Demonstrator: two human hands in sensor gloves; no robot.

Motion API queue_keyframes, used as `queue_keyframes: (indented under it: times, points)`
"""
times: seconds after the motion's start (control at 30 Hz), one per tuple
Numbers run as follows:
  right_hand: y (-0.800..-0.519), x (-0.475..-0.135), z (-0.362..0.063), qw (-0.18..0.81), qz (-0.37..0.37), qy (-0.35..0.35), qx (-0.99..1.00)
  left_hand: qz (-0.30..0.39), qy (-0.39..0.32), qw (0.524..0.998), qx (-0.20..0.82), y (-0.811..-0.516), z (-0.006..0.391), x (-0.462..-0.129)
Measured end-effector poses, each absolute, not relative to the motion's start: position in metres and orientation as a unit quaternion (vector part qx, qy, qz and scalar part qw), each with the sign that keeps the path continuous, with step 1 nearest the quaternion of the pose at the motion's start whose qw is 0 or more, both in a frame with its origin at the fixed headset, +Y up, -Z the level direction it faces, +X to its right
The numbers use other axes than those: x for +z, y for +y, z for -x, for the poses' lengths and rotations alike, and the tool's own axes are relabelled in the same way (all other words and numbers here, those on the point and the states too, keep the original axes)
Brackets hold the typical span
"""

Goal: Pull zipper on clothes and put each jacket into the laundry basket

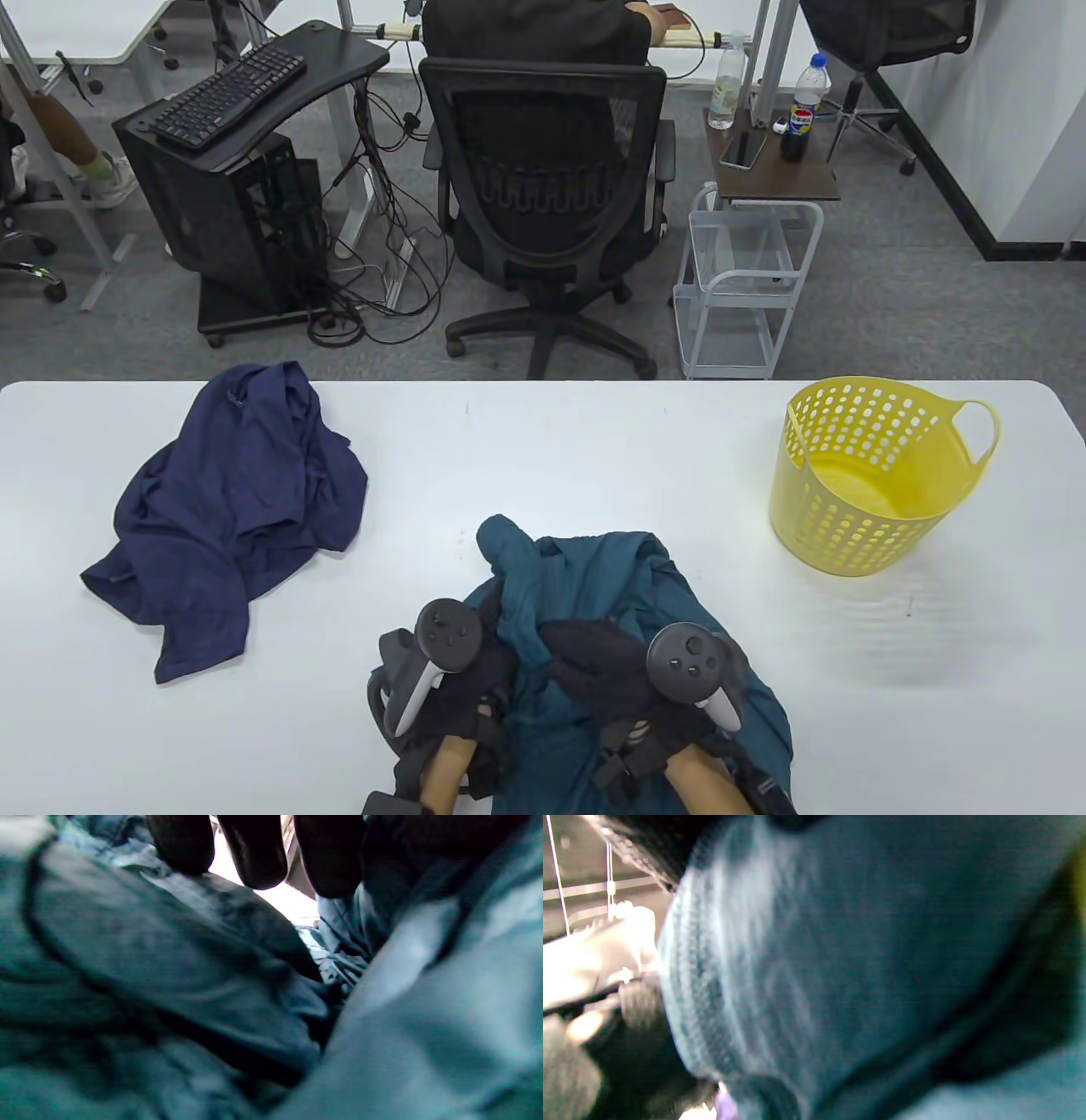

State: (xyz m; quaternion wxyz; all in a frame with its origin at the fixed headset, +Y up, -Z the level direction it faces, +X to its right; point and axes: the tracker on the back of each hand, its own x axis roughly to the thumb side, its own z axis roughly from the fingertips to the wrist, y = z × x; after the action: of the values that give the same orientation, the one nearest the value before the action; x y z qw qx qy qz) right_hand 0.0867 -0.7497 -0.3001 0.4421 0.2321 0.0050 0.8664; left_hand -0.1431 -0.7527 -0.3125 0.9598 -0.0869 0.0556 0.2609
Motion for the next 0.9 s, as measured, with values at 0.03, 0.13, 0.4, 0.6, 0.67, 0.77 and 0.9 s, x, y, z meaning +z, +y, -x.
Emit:
queue_keyframes:
  times: [0.03,0.13,0.4,0.6,0.67,0.77,0.9]
  points:
    - [-0.751,-0.299,-0.082,0.415,-0.231,0.009,0.88,0.085,0.061,0.958,0.268,-0.754,0.147,-0.313]
    - [-0.754,-0.296,-0.072,0.327,-0.228,0.013,0.917,0.089,0.054,0.944,0.314,-0.756,0.153,-0.315]
    - [-0.758,-0.299,-0.064,0.169,-0.145,-0.047,0.974,0.123,0.006,0.885,0.449,-0.764,0.163,-0.32]
    - [-0.756,-0.305,-0.081,0.158,-0.088,-0.065,0.981,0.153,-0.004,0.832,0.533,-0.769,0.167,-0.322]
    - [-0.759,-0.308,-0.087,0.153,-0.074,-0.059,0.984,0.144,-0.009,0.846,0.513,-0.765,0.167,-0.322]
    - [-0.763,-0.311,-0.092,0.15,-0.061,-0.051,0.986,0.114,-0.009,0.89,0.441,-0.755,0.165,-0.32]
    - [-0.765,-0.314,-0.097,0.144,-0.049,-0.044,0.987,0.049,0.003,0.962,0.268,-0.742,0.158,-0.316]
